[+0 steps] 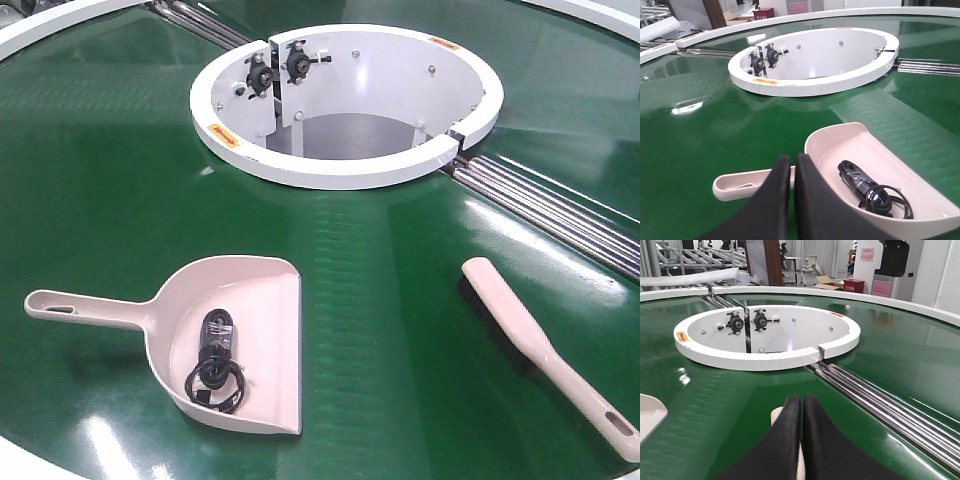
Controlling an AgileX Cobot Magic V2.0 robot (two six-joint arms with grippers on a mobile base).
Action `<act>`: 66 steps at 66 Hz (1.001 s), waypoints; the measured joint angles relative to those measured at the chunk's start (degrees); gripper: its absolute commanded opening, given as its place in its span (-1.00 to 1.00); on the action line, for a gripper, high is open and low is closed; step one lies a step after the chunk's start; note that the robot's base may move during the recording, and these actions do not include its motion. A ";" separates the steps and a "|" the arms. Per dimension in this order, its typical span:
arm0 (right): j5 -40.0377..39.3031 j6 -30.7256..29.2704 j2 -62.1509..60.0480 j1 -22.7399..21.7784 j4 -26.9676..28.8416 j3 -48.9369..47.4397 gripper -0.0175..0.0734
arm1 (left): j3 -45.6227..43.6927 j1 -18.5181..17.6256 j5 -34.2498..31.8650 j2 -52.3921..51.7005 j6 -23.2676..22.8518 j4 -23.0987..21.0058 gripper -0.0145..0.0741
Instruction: Clean and inspect green conveyor with broom and dustpan
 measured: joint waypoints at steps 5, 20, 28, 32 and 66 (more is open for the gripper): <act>0.00 0.05 0.00 0.00 0.07 0.00 -0.64 | 0.00 0.00 -0.05 0.00 0.00 0.00 -0.69; 0.00 0.10 0.00 0.00 0.22 0.00 -0.64 | 0.00 0.00 -0.23 0.00 0.00 0.00 -0.69; 0.00 0.10 0.00 0.00 0.18 0.00 -0.64 | 0.00 0.00 -0.23 0.00 0.00 0.00 -0.69; 0.00 0.10 0.00 0.00 0.18 0.00 -0.64 | 0.07 0.00 -0.38 0.00 0.00 0.00 -0.69; 0.00 0.11 0.00 0.00 0.18 0.00 -0.64 | 14.83 10.76 -4.84 -14.79 -10.80 6.31 -0.69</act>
